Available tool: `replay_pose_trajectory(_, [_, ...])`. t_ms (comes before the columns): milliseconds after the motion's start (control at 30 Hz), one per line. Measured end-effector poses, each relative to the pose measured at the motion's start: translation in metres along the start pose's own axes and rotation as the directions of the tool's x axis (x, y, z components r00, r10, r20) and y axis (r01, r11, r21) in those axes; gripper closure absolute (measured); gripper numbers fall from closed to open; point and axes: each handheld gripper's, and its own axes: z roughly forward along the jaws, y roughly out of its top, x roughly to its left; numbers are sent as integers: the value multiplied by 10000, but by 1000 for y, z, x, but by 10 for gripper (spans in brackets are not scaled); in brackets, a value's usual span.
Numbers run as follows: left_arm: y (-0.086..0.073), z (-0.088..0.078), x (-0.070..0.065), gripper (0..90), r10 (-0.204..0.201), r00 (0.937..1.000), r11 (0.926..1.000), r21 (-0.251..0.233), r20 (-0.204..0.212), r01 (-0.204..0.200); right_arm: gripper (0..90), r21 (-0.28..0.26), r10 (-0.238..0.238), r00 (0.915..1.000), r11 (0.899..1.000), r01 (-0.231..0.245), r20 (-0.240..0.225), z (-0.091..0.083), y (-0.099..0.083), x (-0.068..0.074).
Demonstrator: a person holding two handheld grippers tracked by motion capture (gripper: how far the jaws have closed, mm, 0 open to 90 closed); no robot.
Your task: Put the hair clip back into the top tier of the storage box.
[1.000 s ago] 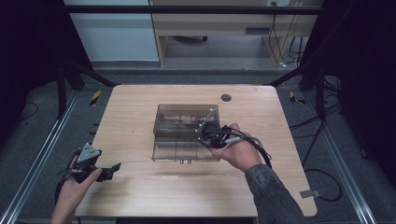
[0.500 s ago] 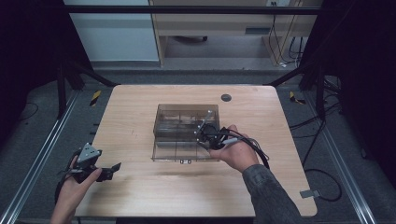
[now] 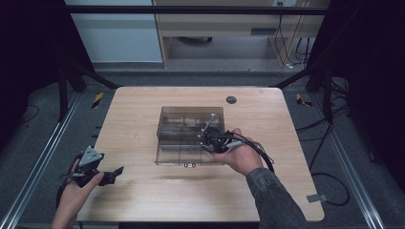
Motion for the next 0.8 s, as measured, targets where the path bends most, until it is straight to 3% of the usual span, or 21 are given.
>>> replay_pose_trajectory(133, [0, 0, 0, 57, 57, 10000, 10000, 46, 21, -57, 798, 42, 35, 10000, 10000, -35, -66, 3, -1, -1])
replay_pose_trajectory(233, [0, 1, 0, 57, 10, 10000, 10000, 34, 27, -11, 736, -117, 132, 9999, 9998, -132, -46, 1, -1, -2])
replay_pose_trajectory(400, [0, 0, 0, 57, -8, 10000, 10000, 24, 18, 8, 755, -708, 317, 9995, 9970, -320, -56, -9, -1, -5])
replay_pose_trajectory(800, [1, -1, -1, 57, -42, 9998, 9999, -134, 195, 45, 781, -1374, 445, 9990, 9896, -432, 71, -22, -4, -4])
